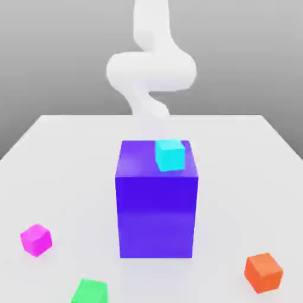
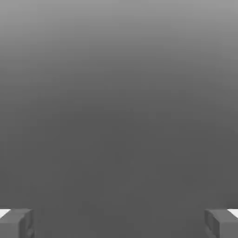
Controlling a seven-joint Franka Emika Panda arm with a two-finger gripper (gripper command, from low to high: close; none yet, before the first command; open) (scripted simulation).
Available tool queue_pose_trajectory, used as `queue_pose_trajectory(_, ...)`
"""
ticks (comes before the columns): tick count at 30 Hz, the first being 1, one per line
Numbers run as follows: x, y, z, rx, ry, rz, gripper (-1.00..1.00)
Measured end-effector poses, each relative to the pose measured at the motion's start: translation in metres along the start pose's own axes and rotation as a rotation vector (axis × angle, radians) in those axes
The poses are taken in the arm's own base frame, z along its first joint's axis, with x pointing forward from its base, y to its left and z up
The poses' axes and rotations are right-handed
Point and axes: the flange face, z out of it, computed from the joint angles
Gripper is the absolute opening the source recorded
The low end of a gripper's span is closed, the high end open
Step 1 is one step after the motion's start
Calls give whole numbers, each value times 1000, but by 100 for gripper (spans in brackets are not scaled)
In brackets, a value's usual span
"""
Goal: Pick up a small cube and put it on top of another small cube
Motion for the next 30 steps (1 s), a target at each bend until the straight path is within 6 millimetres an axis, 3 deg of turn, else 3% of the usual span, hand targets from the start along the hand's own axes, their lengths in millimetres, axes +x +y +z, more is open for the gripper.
queue_pose_trajectory(7, 39, 75, 136, -179, -83, 517, 0)
queue_pose_trajectory(15, 50, 200, 254, -423, -41, 1092, 0)
queue_pose_trajectory(20, 45, 298, 301, -584, 76, 1453, 0)
queue_pose_trajectory(26, 17, 409, 332, -765, 292, 1823, 0)
queue_pose_trajectory(30, 2, 441, 358, -787, 335, 1867, 0)
